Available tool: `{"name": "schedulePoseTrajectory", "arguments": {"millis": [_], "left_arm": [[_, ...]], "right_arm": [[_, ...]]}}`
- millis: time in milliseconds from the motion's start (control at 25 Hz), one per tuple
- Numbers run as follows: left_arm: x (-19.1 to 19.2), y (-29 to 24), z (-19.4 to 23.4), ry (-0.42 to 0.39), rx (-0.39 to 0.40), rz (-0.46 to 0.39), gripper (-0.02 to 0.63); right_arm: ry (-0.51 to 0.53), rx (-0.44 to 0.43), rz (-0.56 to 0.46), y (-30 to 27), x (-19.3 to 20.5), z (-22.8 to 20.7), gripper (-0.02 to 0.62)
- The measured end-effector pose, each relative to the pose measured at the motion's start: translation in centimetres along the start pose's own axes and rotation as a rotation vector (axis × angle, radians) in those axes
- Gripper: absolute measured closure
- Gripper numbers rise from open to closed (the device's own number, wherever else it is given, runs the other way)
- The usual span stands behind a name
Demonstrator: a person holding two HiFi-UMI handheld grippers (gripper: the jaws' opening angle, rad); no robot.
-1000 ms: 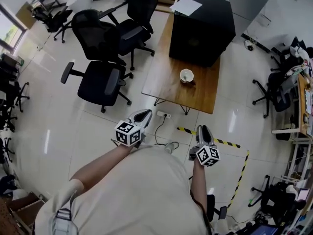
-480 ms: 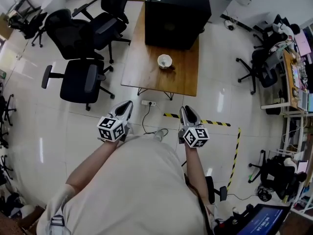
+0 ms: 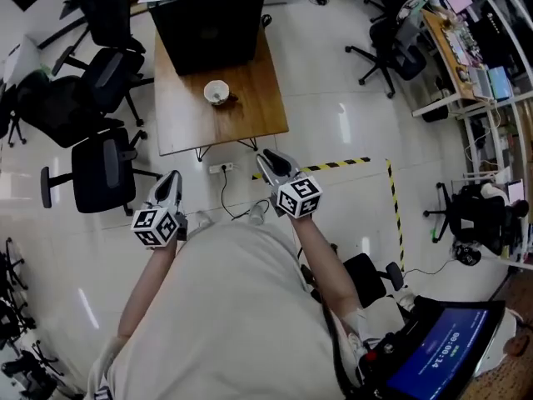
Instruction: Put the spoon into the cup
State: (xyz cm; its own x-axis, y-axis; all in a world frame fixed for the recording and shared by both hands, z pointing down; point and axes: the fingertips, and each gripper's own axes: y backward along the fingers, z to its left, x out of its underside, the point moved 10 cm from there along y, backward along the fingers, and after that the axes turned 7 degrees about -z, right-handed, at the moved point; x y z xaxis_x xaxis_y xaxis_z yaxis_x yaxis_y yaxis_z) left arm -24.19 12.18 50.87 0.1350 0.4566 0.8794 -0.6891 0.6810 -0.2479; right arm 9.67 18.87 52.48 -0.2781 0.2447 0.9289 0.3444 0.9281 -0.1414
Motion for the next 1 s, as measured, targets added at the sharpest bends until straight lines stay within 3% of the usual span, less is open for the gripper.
{"name": "schedulePoseTrajectory", "arguments": {"millis": [280, 440, 1000], "left_arm": [[-0.4, -1.0, 0.2, -0.012, 0.018, 0.002, 0.629], [-0.4, -1.6, 0.0, -0.011, 0.039, 0.008, 0.629], [0.4, -3.0, -1.4, -0.015, 0.089, 0.033, 0.629]], "right_arm": [[-0.007, -0.002, -0.011, -0.3, -0.3, -0.3, 0.511], [0.016, 0.011, -0.005, 0.5, -0.1, -0.1, 0.574], [0.013, 0.051, -0.015, 2.6, 0.7, -0.3, 0.597]]}}
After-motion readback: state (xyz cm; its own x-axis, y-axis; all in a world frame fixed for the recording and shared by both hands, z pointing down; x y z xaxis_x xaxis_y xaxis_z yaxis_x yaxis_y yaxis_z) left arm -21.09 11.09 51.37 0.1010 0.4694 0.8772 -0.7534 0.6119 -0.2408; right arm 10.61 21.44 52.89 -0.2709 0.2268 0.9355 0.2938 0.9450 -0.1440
